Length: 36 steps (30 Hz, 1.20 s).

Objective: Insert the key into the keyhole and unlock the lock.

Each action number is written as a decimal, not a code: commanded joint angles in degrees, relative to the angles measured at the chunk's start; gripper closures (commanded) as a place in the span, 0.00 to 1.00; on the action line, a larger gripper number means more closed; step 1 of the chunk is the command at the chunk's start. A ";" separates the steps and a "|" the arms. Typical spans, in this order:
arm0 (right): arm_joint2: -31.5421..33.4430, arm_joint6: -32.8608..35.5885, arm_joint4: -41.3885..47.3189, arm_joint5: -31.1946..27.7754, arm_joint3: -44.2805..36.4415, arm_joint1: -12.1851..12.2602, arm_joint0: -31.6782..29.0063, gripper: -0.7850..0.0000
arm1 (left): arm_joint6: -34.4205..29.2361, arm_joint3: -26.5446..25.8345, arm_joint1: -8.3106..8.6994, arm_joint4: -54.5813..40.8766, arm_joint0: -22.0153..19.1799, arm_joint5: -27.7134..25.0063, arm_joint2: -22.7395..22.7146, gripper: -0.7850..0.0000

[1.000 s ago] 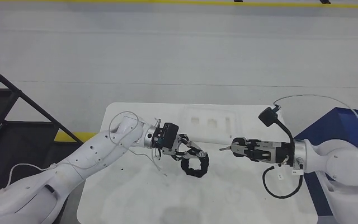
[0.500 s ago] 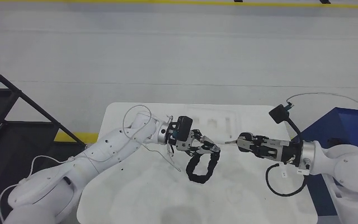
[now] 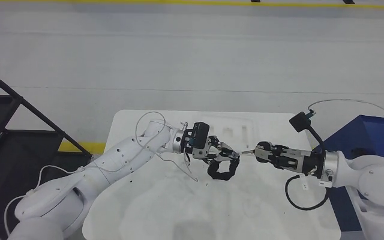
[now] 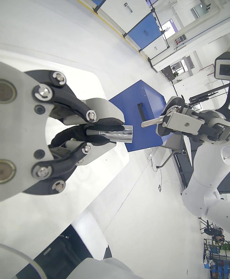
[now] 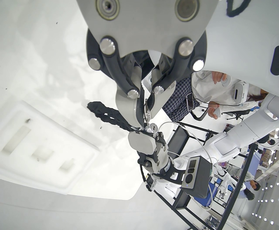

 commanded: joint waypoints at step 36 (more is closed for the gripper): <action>-3.74 0.83 -21.10 23.34 -11.80 1.46 0.27 1.00 | 0.04 7.71 -8.22 4.99 2.85 9.93 -1.16 1.00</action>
